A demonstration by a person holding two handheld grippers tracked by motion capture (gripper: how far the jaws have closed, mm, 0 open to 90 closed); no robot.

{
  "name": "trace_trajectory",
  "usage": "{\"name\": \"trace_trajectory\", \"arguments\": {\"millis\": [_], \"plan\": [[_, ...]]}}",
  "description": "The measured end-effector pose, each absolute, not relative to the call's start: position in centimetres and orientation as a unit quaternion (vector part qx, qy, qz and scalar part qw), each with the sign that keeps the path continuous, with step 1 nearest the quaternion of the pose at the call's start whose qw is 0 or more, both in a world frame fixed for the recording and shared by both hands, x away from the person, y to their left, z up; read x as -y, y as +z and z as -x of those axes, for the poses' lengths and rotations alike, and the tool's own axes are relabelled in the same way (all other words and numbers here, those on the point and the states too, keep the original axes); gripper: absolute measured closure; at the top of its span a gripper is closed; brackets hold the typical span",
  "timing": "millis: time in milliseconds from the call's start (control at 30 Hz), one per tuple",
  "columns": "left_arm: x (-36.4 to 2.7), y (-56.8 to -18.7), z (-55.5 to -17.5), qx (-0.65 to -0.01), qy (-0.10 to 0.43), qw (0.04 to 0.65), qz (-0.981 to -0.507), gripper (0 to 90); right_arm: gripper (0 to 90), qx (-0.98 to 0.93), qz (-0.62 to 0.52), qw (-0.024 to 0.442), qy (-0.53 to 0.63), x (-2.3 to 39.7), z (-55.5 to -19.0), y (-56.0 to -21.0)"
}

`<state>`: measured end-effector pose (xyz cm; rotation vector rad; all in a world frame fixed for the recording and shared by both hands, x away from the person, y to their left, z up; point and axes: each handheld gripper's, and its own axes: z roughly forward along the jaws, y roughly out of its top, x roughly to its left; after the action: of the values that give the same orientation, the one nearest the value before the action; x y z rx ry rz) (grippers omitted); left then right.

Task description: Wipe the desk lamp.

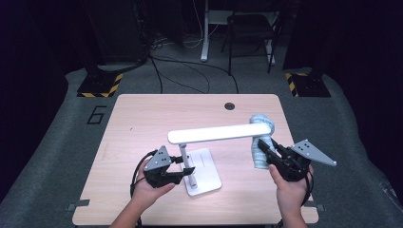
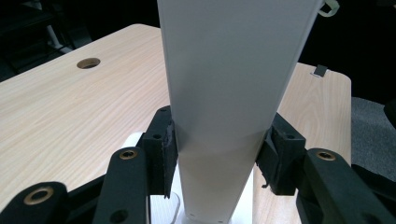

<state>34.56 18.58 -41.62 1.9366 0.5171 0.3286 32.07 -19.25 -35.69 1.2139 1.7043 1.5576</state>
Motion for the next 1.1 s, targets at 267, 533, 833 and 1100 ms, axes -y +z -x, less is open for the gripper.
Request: {"name": "trace_trajectory", "arguments": {"millis": [267,533,833,1100], "plan": [[-18.4,-41.7,-34.6,-0.215,0.142,0.528,-0.809,53.0,69.1,-0.667,-0.392,0.239,0.587,15.0,-31.4,-34.9],[-18.2,-41.8,-34.5,-0.221,0.139,0.532,-0.805,53.0,69.1,-0.706,-0.312,0.205,0.602,8.4,-30.7,-33.5],[-18.3,-41.8,-34.5,-0.229,0.142,0.536,-0.800,53.1,69.0,-0.721,-0.265,0.199,0.608,4.9,-30.1,-32.7],[-18.1,-41.7,-34.5,-0.222,0.141,0.528,-0.807,53.0,69.1,-0.705,-0.303,0.215,0.604,8.0,-30.9,-33.3]]}}
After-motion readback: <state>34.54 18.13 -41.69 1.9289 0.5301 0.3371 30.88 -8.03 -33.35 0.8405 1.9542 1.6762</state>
